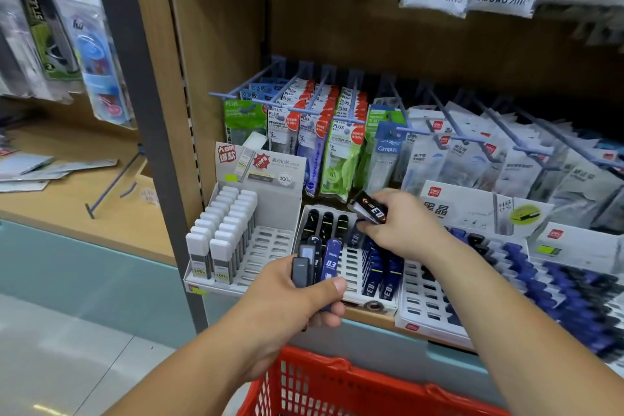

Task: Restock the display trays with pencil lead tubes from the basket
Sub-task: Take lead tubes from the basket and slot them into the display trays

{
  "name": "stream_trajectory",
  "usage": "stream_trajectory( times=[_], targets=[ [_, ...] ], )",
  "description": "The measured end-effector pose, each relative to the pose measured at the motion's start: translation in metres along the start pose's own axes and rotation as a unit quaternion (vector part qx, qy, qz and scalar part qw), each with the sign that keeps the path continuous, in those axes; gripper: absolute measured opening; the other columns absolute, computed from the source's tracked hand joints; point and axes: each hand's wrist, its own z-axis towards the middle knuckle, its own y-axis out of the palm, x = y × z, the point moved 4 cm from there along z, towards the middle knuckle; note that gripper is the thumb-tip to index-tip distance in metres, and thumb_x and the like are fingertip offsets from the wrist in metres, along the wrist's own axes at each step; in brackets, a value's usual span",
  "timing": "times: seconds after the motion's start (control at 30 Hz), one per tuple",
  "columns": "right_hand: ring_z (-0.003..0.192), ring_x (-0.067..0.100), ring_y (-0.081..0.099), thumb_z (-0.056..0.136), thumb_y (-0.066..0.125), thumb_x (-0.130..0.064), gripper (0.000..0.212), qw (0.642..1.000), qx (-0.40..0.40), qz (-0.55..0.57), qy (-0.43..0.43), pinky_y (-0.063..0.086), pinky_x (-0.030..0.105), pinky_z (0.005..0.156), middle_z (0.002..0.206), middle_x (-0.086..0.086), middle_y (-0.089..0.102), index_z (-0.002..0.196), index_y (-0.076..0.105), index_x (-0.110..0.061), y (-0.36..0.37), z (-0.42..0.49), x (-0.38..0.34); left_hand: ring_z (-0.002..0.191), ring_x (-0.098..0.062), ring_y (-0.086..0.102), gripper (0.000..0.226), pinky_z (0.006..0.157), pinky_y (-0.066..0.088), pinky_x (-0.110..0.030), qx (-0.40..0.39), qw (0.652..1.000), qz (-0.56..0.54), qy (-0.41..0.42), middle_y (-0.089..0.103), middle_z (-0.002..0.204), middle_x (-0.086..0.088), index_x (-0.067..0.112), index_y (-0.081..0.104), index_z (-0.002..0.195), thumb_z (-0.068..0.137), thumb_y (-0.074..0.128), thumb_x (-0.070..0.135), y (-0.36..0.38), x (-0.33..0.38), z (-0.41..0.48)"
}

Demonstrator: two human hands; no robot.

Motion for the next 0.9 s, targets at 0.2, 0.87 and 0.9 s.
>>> stream_trajectory(
  times=[0.2, 0.87, 0.9],
  targets=[
    [0.09, 0.015, 0.066, 0.087, 0.074, -0.039, 0.025, 0.999, 0.035, -0.007, 0.0, 0.057, 0.039, 0.082, 0.098, -0.015, 0.068, 0.111, 0.069, -0.035, -0.009, -0.007, 0.001, 0.074, -0.023, 0.075, 0.019, 0.065, 0.06, -0.023, 0.017, 1.0, -0.027, 0.001, 0.074, 0.08, -0.017, -0.005, 0.07, 0.098, 0.093, 0.074, 0.013, 0.004, 0.001, 0.0],
    [0.087, 0.017, 0.064, 0.086, 0.07, -0.036, 0.01, 0.997, -0.021, -0.067, 0.013, 0.049, 0.031, 0.069, 0.086, -0.012, 0.069, 0.097, 0.069, -0.037, -0.002, -0.007, -0.01, 0.063, -0.023, 0.067, 0.017, 0.055, 0.056, -0.028, 0.034, 0.999, 0.01, -0.007, 0.075, 0.085, -0.019, 0.001, 0.065, 0.105, 0.097, 0.071, 0.015, 0.008, -0.001, 0.0],
    [0.083, 0.016, 0.065, 0.086, 0.071, -0.035, 0.009, 0.998, -0.031, -0.044, 0.011, 0.052, 0.032, 0.069, 0.083, -0.01, 0.07, 0.094, 0.07, -0.035, -0.002, -0.008, -0.01, 0.064, -0.023, 0.068, 0.016, 0.057, 0.057, -0.029, 0.034, 0.999, 0.008, -0.006, 0.075, 0.086, -0.02, 0.001, 0.066, 0.104, 0.097, 0.071, 0.014, 0.009, -0.002, 0.0]
  ],
)
